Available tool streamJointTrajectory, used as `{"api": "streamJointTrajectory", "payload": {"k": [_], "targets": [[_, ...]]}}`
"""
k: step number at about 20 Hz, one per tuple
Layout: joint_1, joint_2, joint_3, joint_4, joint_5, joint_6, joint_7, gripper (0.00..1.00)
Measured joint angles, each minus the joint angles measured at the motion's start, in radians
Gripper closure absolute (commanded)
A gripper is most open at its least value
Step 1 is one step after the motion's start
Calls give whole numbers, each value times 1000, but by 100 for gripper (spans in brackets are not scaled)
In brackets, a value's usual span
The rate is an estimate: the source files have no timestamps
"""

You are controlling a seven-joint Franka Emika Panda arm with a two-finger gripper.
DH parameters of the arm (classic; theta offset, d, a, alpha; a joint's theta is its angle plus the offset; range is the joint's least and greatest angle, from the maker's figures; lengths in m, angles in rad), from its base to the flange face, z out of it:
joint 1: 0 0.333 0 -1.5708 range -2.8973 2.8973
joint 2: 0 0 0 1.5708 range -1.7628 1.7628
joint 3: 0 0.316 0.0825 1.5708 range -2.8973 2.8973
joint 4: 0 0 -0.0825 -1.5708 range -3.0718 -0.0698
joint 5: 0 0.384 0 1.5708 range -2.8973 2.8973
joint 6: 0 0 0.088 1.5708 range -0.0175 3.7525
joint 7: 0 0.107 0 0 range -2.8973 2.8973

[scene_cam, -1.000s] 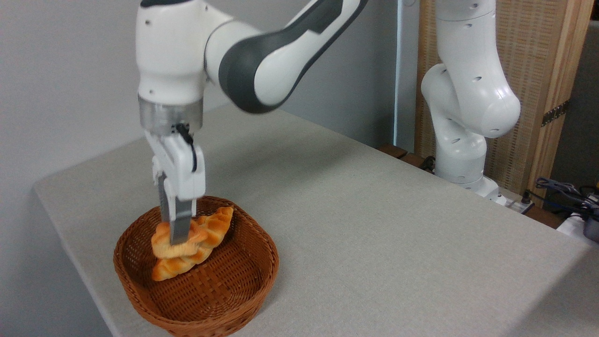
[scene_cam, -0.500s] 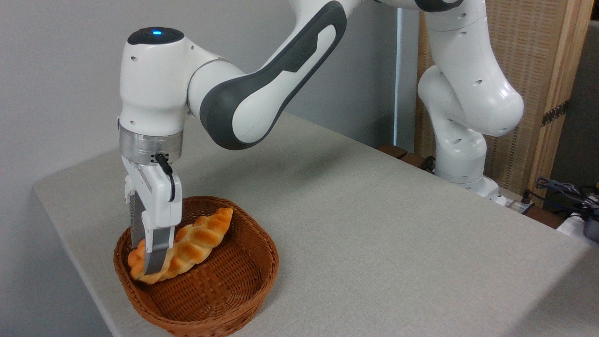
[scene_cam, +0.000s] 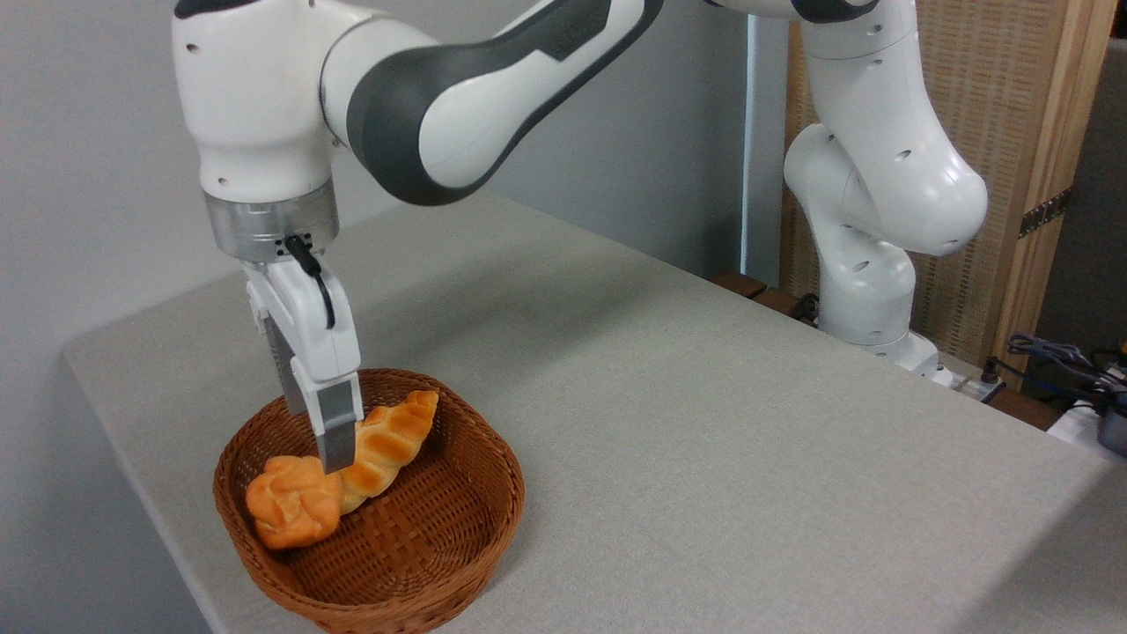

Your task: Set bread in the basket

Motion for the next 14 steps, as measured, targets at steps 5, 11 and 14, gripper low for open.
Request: {"api": "streamJointTrajectory", "payload": {"k": [5,11,14], "targets": [[24,-38,1,19,1,-75,0,0],[50,-207,7,-33,54,-199,-45,0],[50,-287,5,-116,85,-244,-88,0]]}}
